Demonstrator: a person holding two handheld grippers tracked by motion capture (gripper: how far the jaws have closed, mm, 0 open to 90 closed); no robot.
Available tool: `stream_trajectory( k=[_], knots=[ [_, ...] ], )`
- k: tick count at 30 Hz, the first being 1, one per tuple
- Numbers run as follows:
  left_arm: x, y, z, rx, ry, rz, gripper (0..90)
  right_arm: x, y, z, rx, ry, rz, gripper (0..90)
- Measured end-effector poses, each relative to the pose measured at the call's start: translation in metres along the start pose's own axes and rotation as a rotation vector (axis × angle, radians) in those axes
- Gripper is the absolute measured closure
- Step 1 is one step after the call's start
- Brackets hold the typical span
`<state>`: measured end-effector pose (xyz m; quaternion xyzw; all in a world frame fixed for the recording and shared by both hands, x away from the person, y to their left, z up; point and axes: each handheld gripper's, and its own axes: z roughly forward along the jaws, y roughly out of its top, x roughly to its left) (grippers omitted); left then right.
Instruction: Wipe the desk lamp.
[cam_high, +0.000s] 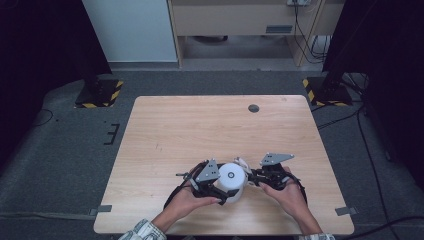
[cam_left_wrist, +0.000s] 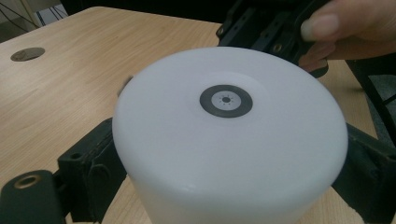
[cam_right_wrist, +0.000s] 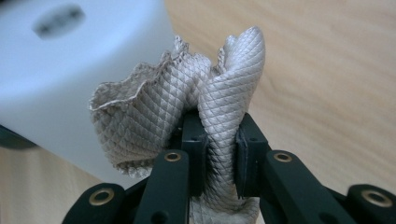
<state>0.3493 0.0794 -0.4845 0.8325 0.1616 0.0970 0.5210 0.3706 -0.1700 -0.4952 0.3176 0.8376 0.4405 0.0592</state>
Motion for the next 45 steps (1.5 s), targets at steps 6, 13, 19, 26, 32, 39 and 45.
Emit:
stream_trajectory(
  k=[6, 13, 19, 26, 32, 39, 45],
  knots=[
    [0.0, 0.002, 0.001, 0.008, 0.0, 0.004, 7.5, -0.001, 0.003, -0.005, -0.026, 0.007, -0.013, 77.5],
    [0.002, 0.002, 0.003, 0.005, -0.01, 0.004, 7.5, -0.005, 0.001, -0.005, -0.014, 0.017, -0.009, 77.4],
    [0.002, 0.002, 0.003, 0.008, -0.014, 0.008, 7.5, -0.008, 0.011, -0.002, -0.076, 0.034, -0.005, 77.5],
    [0.004, 0.003, 0.003, 0.01, -0.016, 0.012, 7.4, -0.011, 0.005, 0.016, 0.05, 0.013, -0.026, 77.4],
    [0.005, 0.002, 0.003, 0.007, -0.013, 0.009, 7.4, -0.004, 0.013, -0.004, -0.069, -0.002, -0.045, 77.3],
    [0.009, 0.001, 0.002, 0.003, -0.005, 0.005, 7.3, 0.0, -0.001, -0.007, -0.003, -0.032, -0.067, 77.1],
    [0.014, -0.001, -0.001, 0.001, 0.012, -0.005, 7.3, 0.012, 0.002, -0.026, -0.082, -0.037, -0.066, 77.0]
  ],
)
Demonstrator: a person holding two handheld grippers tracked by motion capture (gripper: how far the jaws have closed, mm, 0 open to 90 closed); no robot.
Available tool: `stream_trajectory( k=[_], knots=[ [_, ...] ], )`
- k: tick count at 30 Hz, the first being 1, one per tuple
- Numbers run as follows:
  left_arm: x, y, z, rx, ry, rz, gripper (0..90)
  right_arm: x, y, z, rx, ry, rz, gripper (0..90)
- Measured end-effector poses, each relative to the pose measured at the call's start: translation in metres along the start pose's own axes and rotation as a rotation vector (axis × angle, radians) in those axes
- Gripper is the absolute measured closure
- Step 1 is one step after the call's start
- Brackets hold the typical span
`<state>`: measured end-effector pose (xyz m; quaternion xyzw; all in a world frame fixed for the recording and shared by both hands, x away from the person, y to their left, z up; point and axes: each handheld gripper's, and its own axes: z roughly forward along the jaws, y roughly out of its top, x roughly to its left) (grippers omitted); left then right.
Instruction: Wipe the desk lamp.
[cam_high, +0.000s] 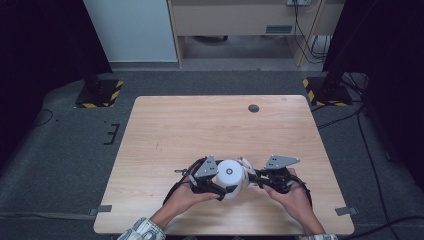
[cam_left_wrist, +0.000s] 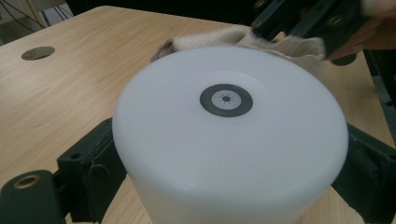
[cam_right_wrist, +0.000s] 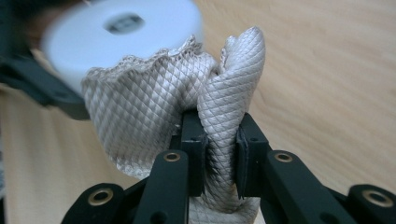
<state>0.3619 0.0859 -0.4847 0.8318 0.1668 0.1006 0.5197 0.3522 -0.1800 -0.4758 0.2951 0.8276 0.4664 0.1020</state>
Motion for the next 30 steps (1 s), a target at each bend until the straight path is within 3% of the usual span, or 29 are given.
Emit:
stream_trajectory(
  k=[3, 5, 7, 8, 11, 14, 16, 17, 19, 22, 23, 24, 25, 28, 29, 30],
  knots=[
    [0.003, -0.001, -0.001, -0.001, 0.007, -0.006, 7.3, 0.005, -0.003, -0.002, 0.008, 0.008, -0.01, 76.7],
    [0.004, -0.001, 0.0, -0.003, 0.009, -0.008, 7.4, 0.005, -0.01, 0.011, 0.098, -0.007, -0.029, 76.6],
    [0.004, 0.0, -0.001, 0.0, 0.009, -0.005, 7.4, 0.004, -0.011, 0.016, 0.117, -0.012, -0.029, 76.6],
    [0.004, -0.001, -0.001, 0.0, 0.01, -0.007, 7.4, 0.004, -0.011, 0.016, 0.117, -0.012, -0.029, 76.6],
    [0.007, -0.001, -0.002, -0.001, 0.011, -0.014, 7.4, 0.008, 0.0, 0.005, 0.022, -0.014, -0.032, 76.8],
    [0.007, -0.001, -0.002, 0.001, 0.01, -0.007, 7.3, 0.009, 0.001, 0.003, 0.008, -0.016, -0.042, 76.8],
    [0.007, -0.001, -0.002, 0.002, 0.011, -0.008, 7.4, 0.007, -0.006, 0.011, 0.065, -0.011, -0.042, 76.7],
    [0.007, -0.001, -0.002, 0.002, 0.011, -0.008, 7.4, 0.007, -0.006, 0.011, 0.065, -0.011, -0.042, 76.7],
    [0.007, -0.001, -0.002, 0.005, 0.011, -0.005, 7.4, 0.007, -0.012, 0.022, 0.143, -0.015, -0.048, 76.7],
    [0.007, 0.0, -0.002, 0.008, 0.012, -0.003, 7.5, 0.008, -0.01, 0.019, 0.135, -0.021, -0.051, 76.7],
    [0.007, 0.0, -0.002, 0.01, 0.011, -0.002, 7.4, 0.009, -0.004, 0.011, 0.071, -0.017, -0.046, 76.7],
    [0.007, 0.0, -0.002, 0.01, 0.011, -0.002, 7.5, 0.009, -0.004, 0.011, 0.071, -0.017, -0.046, 76.7],
    [0.007, 0.0, -0.002, 0.012, 0.01, -0.002, 7.5, 0.011, 0.0, 0.002, 0.018, -0.015, -0.049, 76.7],
    [0.007, 0.0, -0.002, 0.014, 0.009, -0.002, 7.5, 0.012, 0.0, 0.002, 0.014, -0.015, -0.05, 76.7],
    [0.007, 0.001, -0.002, 0.015, 0.008, -0.002, 7.5, 0.011, -0.003, 0.009, 0.059, -0.017, -0.059, 76.7],
    [0.007, 0.001, -0.002, 0.015, 0.009, -0.003, 7.5, 0.011, -0.003, 0.009, 0.059, -0.017, -0.059, 76.7]
  ],
)
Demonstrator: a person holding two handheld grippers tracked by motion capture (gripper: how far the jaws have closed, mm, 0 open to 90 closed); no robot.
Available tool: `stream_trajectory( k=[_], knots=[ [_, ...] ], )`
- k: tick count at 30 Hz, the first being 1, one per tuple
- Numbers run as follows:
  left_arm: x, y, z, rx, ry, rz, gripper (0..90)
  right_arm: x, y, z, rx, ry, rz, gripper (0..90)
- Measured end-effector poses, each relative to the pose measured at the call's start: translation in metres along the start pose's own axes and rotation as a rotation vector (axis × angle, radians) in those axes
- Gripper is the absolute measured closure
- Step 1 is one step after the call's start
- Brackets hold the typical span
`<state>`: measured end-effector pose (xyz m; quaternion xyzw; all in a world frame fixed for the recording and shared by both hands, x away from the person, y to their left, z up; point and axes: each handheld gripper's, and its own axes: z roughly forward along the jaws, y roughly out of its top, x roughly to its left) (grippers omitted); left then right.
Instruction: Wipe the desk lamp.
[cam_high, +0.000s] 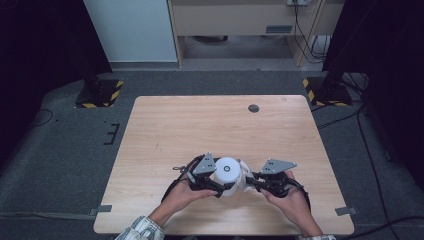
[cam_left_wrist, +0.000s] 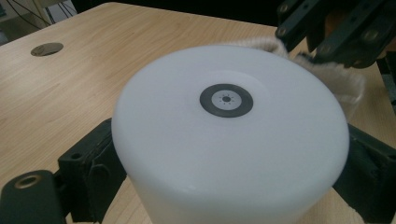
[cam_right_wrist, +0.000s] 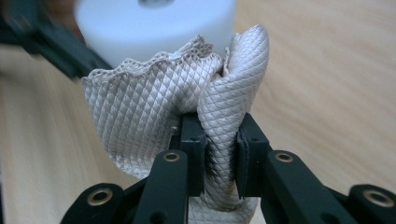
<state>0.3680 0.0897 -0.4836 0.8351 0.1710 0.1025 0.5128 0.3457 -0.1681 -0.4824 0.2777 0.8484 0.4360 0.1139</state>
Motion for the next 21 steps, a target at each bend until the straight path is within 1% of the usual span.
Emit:
stream_trajectory(
  k=[1, 2, 3, 4, 5, 6, 7, 8, 9, 11, 12, 13, 14, 16, 17, 18, 19, 20, 21],
  knots=[
    [0.0, 0.0, 0.0, 0.001, 0.002, 0.0, 7.5, -0.001, -0.005, 0.009, 0.058, 0.001, 0.004, 76.7],
    [0.0, 0.0, 0.0, 0.001, 0.002, 0.001, 7.5, -0.001, -0.005, 0.009, 0.058, 0.001, 0.004, 76.7],
    [0.0, 0.0, 0.0, 0.001, 0.0, 0.001, 7.5, -0.002, -0.008, 0.014, 0.101, -0.001, 0.001, 76.7],
    [0.0, 0.0, 0.0, 0.001, 0.0, 0.001, 7.5, -0.002, -0.008, 0.014, 0.101, -0.001, 0.001, 76.7],
    [0.0, 0.0, 0.0, 0.001, 0.001, 0.003, 7.5, 0.0, -0.005, 0.012, 0.09, -0.007, -0.006, 76.7],
    [0.0, 0.0, 0.0, 0.001, 0.001, 0.003, 7.5, 0.0, -0.005, 0.012, 0.09, -0.007, -0.006, 76.7],
    [0.0, 0.0, 0.0, 0.001, 0.0, 0.002, 7.5, 0.0, -0.001, 0.002, 0.022, -0.002, 0.004, 76.8],
    [0.0, 0.0, 0.0, 0.001, 0.0, 0.002, 7.5, 0.0, -0.001, 0.002, 0.022, -0.002, 0.004, 76.8],
    [0.0, 0.0, 0.0, 0.001, 0.0, 0.001, 7.5, 0.001, 0.003, -0.005, -0.026, -0.004, 0.002, 76.7],
    [0.0, 0.0, 0.0, 0.001, 0.001, 0.001, 7.5, 0.001, 0.003, -0.005, -0.028, -0.002, 0.002, 76.7],
    [0.0, 0.0, 0.0, 0.002, 0.003, 0.002, 7.5, 0.001, 0.002, -0.003, -0.02, 0.002, 0.003, 76.7],
    [0.0, 0.0, 0.0, 0.003, 0.004, 0.002, 7.5, 0.001, -0.002, 0.004, 0.038, 0.0, -0.002, 76.7],
    [0.0, 0.0, 0.0, 0.004, 0.004, 0.002, 7.5, 0.001, -0.002, 0.004, 0.038, 0.0, -0.002, 76.7],
    [0.0, 0.0, 0.0, 0.003, 0.004, 0.002, 7.5, 0.002, -0.007, 0.012, 0.102, -0.002, -0.008, 76.7],
    [0.0, 0.0, 0.0, 0.003, 0.003, 0.002, 7.4, 0.003, -0.008, 0.015, 0.118, -0.006, -0.018, 76.7],
    [0.0, 0.0, 0.0, 0.003, 0.003, 0.003, 7.4, 0.004, -0.008, 0.014, 0.122, -0.003, -0.016, 76.7],
    [0.0, 0.0, 0.0, 0.004, 0.003, 0.003, 7.4, 0.005, -0.007, 0.012, 0.115, -0.005, -0.019, 76.7],
    [0.0, 0.0, 0.0, 0.004, 0.002, 0.004, 7.4, 0.007, -0.005, 0.007, 0.088, -0.003, -0.017, 76.7],
    [0.0, 0.0, 0.0, 0.003, 0.0, 0.004, 7.4, 0.008, 0.0, -0.004, 0.014, 0.003, -0.014, 76.8]
  ],
)
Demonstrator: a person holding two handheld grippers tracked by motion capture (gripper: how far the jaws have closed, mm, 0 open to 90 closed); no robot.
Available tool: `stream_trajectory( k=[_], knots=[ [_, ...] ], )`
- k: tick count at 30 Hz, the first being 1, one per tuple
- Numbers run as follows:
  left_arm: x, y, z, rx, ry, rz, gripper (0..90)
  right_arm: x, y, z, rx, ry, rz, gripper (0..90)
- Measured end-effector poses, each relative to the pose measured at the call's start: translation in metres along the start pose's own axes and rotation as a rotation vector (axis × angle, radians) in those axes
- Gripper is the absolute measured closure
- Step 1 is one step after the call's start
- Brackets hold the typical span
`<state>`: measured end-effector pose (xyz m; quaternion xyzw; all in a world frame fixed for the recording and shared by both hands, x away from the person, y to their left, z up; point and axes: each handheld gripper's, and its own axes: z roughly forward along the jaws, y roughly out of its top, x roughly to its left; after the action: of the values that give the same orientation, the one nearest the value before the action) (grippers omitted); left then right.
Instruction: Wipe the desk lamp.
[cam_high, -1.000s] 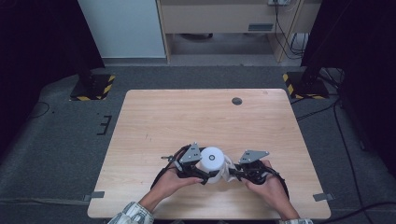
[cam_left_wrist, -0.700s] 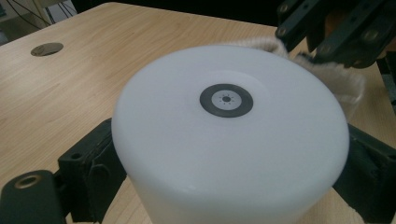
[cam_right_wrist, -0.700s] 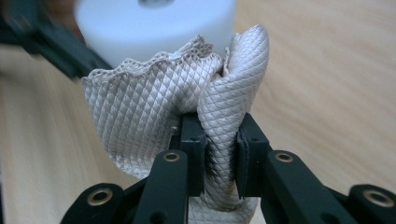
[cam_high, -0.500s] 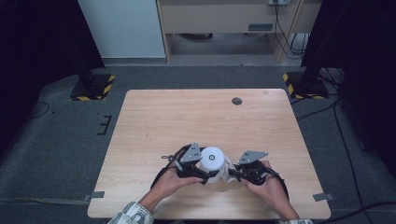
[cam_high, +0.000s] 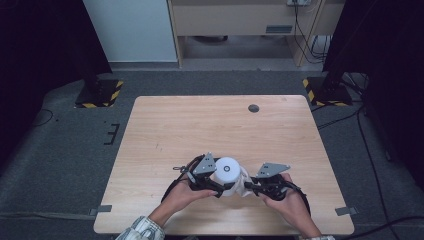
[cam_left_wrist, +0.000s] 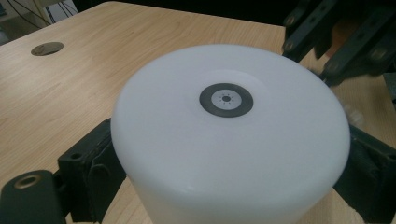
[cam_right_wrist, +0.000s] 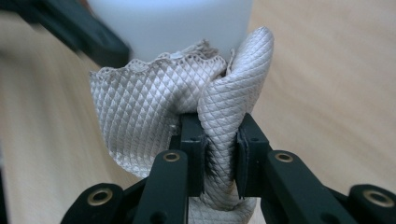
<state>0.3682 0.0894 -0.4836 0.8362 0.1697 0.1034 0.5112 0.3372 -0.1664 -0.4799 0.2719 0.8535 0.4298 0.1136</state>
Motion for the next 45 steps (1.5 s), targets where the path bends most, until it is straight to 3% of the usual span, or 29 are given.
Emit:
stream_trajectory(
  k=[3, 5, 6, 7, 9, 11, 14, 17, 21, 24, 25, 26, 29, 31, 32, 33, 34, 37, 38, 39, 40, 41, 43, 45],
  knots=[
    [0.0, 0.0, 0.0, -0.002, -0.002, -0.001, 7.4, 0.0, 0.001, -0.007, -0.043, 0.0, 0.002, 76.8],
    [0.0, 0.0, 0.001, 0.0, -0.001, 0.0, 7.4, 0.003, -0.001, -0.003, -0.012, 0.012, -0.007, 76.7],
    [0.0, 0.0, 0.0, 0.0, -0.001, 0.001, 7.4, 0.006, -0.004, 0.007, 0.055, 0.022, -0.02, 76.5],
    [0.0, 0.0, 0.0, 0.0, -0.001, 0.001, 7.4, 0.006, -0.004, 0.007, 0.055, 0.022, -0.02, 76.5],
    [0.0, 0.0, 0.001, 0.001, 0.001, 0.002, 7.4, 0.007, -0.008, 0.014, 0.109, 0.017, -0.032, 76.5],
    [0.0, 0.0, 0.001, 0.002, 0.002, 0.002, 7.4, 0.007, -0.007, 0.012, 0.094, 0.01, -0.031, 76.6],
    [0.0, 0.0, 0.001, 0.002, 0.003, 0.005, 7.3, 0.007, 0.001, -0.002, -0.012, 0.003, -0.031, 76.7],
    [0.0, 0.0, 0.001, 0.003, 0.005, 0.007, 7.3, 0.006, -0.001, 0.0, -0.013, 0.008, -0.023, 76.8],
    [0.001, 0.0, 0.001, 0.005, 0.005, 0.008, 7.2, 0.008, -0.008, 0.014, 0.089, 0.004, -0.031, 76.7],
    [0.001, 0.001, 0.001, 0.006, 0.007, 0.009, 7.2, 0.007, -0.006, 0.011, 0.065, -0.003, -0.026, 76.8],
    [0.0, 0.001, 0.001, 0.009, 0.01, 0.013, 7.2, 0.006, -0.002, 0.002, -0.005, -0.003, -0.012, 76.9],
    [0.0, 0.001, 0.001, 0.007, 0.008, 0.011, 7.2, 0.005, 0.0, -0.002, -0.037, -0.003, -0.008, 76.9],
    [0.0, 0.001, 0.001, 0.008, 0.01, 0.012, 7.2, 0.005, 0.002, -0.005, -0.057, -0.006, -0.008, 76.9],
    [0.0, 0.001, 0.001, 0.008, 0.009, 0.011, 7.1, 0.004, -0.001, 0.0, -0.028, -0.007, -0.009, 76.9],
    [0.0, 0.001, 0.001, 0.007, 0.007, 0.011, 7.1, 0.004, -0.007, 0.01, 0.044, -0.01, -0.008, 76.9],
    [0.0, 0.001, 0.001, 0.007, 0.007, 0.011, 7.2, 0.004, -0.007, 0.01, 0.044, -0.01, -0.008, 76.9],
    [0.001, 0.001, 0.001, 0.007, 0.007, 0.012, 7.1, 0.004, -0.011, 0.017, 0.095, -0.007, -0.007, 76.9],
    [0.001, 0.0, 0.001, 0.007, 0.008, 0.012, 7.1, 0.005, -0.011, 0.02, 0.105, -0.009, -0.009, 76.9],
    [0.001, 0.0, 0.001, 0.008, 0.01, 0.012, 7.1, 0.005, -0.009, 0.015, 0.071, -0.008, -0.005, 76.9],
    [0.001, 0.0, 0.001, 0.008, 0.01, 0.012, 7.1, 0.005, -0.009, 0.015, 0.071, -0.008, -0.005, 76.9],
    [0.001, 0.0, 0.001, 0.008, 0.011, 0.012, 7.1, 0.005, -0.004, 0.006, 0.003, -0.007, 0.0, 76.9],
    [0.001, 0.0, 0.001, 0.008, 0.011, 0.012, 7.1, 0.005, -0.004, 0.006, 0.003, -0.007, 0.0, 76.9],
    [0.001, 0.0, 0.001, 0.005, 0.011, 0.011, 7.1, 0.005, 0.001, -0.004, -0.064, -0.01, 0.004, 76.9],
    [0.001, 0.0, 0.001, 0.006, 0.012, 0.014, 7.1, 0.004, 0.004, -0.007, -0.092, -0.012, 0.008, 76.9]
  ],
)
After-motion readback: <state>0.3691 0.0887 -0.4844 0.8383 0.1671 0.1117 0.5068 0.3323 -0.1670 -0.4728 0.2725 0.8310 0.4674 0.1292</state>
